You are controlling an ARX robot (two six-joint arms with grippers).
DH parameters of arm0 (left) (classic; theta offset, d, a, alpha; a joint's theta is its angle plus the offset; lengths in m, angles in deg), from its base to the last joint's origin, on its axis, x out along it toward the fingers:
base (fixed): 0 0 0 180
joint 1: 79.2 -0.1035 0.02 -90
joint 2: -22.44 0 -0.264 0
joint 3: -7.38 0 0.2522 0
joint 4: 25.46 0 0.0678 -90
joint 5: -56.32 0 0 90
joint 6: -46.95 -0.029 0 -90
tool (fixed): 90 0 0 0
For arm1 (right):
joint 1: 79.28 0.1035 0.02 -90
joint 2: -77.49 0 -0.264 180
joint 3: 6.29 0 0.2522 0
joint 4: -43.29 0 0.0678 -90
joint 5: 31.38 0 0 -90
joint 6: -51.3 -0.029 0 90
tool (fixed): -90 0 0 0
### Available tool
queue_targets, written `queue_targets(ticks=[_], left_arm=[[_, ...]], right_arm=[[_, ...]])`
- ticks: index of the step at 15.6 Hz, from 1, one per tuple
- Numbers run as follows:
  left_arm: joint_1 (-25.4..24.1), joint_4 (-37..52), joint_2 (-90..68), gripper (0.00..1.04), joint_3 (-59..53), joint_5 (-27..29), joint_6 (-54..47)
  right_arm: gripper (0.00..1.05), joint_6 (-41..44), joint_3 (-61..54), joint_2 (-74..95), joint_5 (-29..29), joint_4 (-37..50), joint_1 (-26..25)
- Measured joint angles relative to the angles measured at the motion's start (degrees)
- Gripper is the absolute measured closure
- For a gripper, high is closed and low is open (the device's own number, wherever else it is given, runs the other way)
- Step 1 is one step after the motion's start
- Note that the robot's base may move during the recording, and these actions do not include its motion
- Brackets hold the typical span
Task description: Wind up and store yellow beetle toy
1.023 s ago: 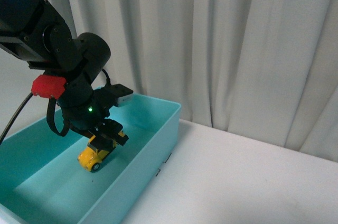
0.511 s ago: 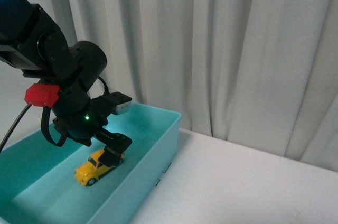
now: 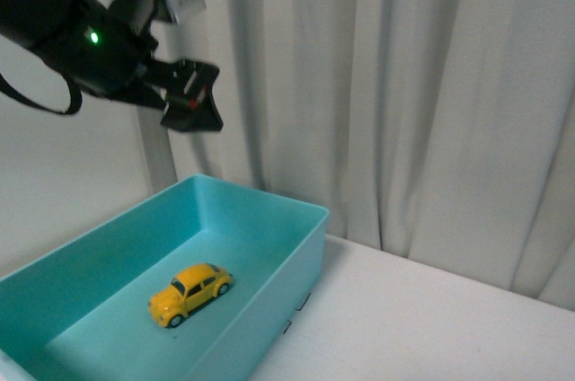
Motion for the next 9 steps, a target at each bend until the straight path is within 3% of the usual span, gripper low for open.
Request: queue_targets(ticks=[5, 6, 9], left_arm=[[-3.2, 0.2, 16.2, 0.08, -1.1, -4.0, 2.7], [-3.3, 19.0, 20.9, 0.21, -10.7, -6.4, 8.7], [0.4, 37.4, 33.3, 0.57, -30.1, -4.2, 17.3]], right_arm=[[0.07, 0.0, 0.0, 0.0, 0.0, 0.0, 0.0], [0.07, 0.0, 0.0, 0.0, 0.0, 0.0, 0.0], [0.07, 0.0, 0.0, 0.0, 0.0, 0.0, 0.0]])
